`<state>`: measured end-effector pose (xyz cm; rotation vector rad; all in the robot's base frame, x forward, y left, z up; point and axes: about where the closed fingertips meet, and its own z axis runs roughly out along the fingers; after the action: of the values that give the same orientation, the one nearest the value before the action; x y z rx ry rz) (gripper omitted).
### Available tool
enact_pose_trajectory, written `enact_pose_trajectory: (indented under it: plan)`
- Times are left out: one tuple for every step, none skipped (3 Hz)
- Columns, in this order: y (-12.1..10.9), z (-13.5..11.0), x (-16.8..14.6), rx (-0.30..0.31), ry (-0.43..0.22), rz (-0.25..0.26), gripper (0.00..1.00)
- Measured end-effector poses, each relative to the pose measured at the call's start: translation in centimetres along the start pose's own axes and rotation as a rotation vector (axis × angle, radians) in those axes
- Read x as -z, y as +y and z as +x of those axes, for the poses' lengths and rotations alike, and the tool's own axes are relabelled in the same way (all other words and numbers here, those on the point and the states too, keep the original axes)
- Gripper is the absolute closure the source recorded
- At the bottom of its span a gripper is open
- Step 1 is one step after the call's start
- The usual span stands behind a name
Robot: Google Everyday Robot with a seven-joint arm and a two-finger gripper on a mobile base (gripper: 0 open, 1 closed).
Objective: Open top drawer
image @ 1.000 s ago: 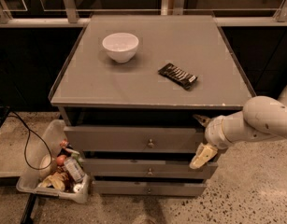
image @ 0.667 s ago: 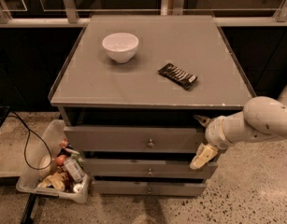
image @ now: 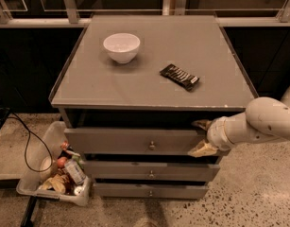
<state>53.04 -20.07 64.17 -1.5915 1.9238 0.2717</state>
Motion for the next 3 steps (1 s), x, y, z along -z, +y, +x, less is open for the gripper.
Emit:
enact_pose_trajectory:
  plan:
    - [0.61,0.08,0.14,0.008,-0.005,-0.006,0.66]
    - [0.51,-0.26,0.58,0.009,-0.006,-0.006,0.97]
    - [0.48,-0.33,0.67,0.009,-0.006,-0.006,1.0]
